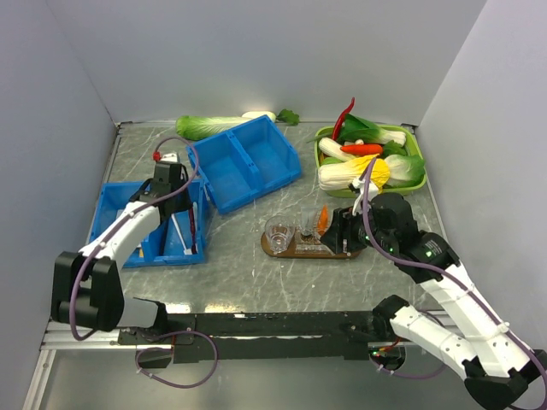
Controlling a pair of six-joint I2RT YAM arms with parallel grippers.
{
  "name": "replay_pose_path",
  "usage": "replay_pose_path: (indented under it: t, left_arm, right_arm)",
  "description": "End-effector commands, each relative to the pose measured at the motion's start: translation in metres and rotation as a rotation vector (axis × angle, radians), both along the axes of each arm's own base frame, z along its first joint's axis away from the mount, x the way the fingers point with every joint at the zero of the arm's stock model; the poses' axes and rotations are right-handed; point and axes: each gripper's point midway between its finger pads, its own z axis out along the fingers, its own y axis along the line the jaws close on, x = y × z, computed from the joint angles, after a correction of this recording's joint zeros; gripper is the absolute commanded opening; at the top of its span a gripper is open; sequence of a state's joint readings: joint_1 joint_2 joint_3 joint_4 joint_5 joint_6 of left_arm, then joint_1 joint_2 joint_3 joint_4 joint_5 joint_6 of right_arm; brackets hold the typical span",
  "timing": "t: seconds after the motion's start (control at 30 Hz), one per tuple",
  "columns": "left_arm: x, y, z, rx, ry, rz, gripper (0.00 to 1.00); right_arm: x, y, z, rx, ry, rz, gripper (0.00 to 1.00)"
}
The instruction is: Prepare toiletry sets of a toothbrush and toothpaste on the tray
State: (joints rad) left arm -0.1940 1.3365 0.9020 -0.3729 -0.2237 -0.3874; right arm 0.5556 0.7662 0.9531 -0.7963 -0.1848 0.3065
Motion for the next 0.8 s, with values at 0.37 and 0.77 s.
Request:
replay_pose_path:
  t: [0.37,0.77]
  left_arm:
    - [0.005,-0.005,-0.049,-0.029,0.201,-0.022,0.3]
    - [0.004,-0.009,-0.065,-0.066,0.265,-0.041,0.31]
  right_arm:
    - [-0.001,-0.006,0.014,0.044,-0.094,-0.018,0.66]
    - [-0.004,-0.006,0.015,0.062,-0.106,-0.019,0.66]
